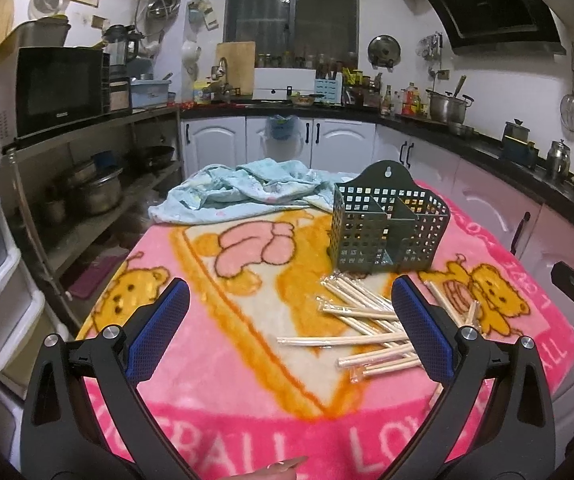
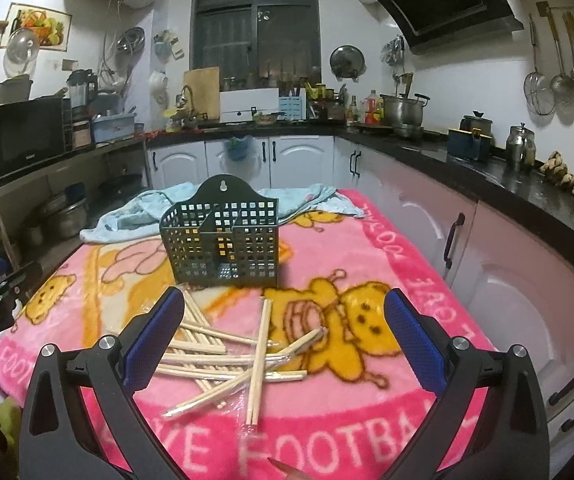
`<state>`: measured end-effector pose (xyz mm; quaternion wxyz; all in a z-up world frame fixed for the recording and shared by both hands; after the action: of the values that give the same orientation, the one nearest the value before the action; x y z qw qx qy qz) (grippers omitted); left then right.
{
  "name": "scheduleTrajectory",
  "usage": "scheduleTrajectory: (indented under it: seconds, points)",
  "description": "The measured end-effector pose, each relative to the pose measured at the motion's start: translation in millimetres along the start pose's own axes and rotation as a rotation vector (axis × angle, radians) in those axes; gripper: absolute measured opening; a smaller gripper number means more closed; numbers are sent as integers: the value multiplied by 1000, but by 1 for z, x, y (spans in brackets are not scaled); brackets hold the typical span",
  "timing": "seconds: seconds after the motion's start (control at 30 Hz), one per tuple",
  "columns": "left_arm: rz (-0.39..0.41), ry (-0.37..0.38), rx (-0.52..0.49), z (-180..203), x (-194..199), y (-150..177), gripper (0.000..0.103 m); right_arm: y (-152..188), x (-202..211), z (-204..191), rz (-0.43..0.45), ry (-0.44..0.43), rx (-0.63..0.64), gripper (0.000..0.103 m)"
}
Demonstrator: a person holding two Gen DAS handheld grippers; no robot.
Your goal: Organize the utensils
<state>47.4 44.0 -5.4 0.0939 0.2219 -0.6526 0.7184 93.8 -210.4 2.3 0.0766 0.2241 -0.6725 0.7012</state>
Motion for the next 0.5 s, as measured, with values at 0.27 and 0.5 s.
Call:
scheduleTrajectory:
  seconds: [0.27, 0.5]
  points:
    - [-22, -14, 6, 1, -5, 4, 93, 1, -2, -2, -9, -6, -1, 97]
    - [-82, -17, 38, -5, -15, 11, 93, 8, -8, -6, -35, -12, -4, 97]
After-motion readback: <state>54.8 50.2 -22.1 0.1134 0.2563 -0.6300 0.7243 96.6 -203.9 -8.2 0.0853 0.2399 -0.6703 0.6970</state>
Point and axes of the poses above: each gripper's, at about its wrist camera, not at the fingertips, and x roughly against the way its jaws point, z to its right, y to its underside, the point moved 3 cm from there along -x, roughly the way its jaws point, and after that the axes turned 1 degree about x, right-handed, at the moved point
